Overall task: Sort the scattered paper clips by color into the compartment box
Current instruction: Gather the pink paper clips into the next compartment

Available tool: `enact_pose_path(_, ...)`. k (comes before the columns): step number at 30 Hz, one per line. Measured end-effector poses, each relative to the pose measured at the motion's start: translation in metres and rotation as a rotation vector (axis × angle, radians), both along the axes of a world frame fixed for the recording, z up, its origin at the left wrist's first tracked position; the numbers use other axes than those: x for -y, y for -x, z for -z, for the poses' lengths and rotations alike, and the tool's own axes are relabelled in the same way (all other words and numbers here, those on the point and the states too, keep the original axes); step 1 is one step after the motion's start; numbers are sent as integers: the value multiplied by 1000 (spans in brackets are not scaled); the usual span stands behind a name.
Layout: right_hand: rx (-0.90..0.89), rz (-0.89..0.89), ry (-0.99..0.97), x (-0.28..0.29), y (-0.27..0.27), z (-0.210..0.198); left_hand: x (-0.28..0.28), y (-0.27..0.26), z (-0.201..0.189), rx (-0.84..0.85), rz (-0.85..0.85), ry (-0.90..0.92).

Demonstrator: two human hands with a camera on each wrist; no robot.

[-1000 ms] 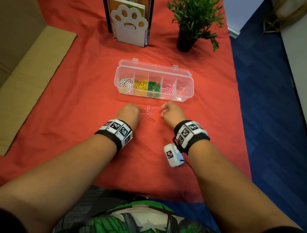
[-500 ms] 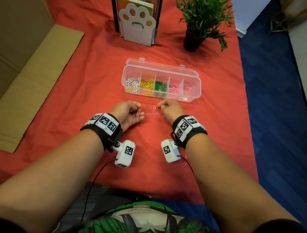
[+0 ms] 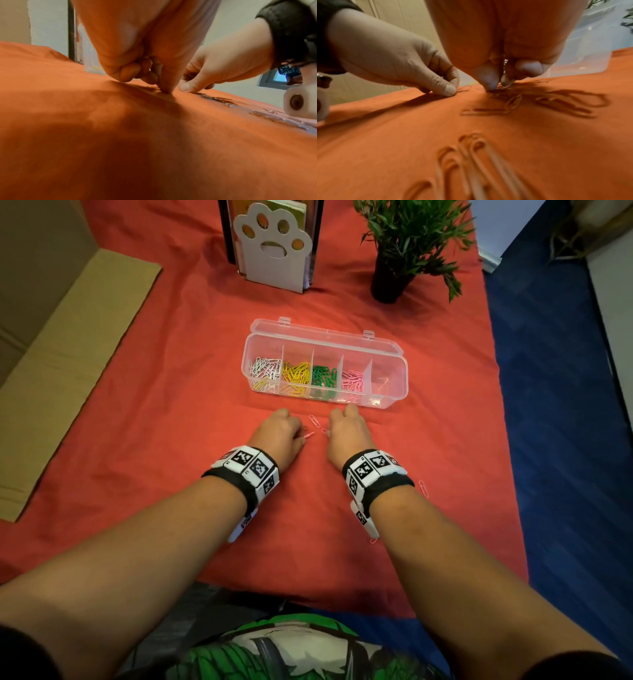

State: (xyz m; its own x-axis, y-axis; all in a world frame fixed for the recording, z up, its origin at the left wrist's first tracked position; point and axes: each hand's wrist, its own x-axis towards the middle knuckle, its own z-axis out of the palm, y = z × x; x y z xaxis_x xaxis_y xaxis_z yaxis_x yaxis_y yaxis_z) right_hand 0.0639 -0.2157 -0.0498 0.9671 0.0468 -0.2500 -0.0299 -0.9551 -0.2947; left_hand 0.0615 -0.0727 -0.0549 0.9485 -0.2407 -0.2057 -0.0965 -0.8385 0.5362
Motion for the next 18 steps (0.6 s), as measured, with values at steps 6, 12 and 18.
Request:
enact_pose_path(6,-72,216,-210,29,-5,-7,3,-11,-7,-172,-290,443)
enact_pose_path(12,-31,103,-59,27,-5,-10,12,-17,-21,-506,-635,959)
enact_pose_path(18,-14,-59,175,1,-5,-8,8,-18,-31,-799,-701,1173)
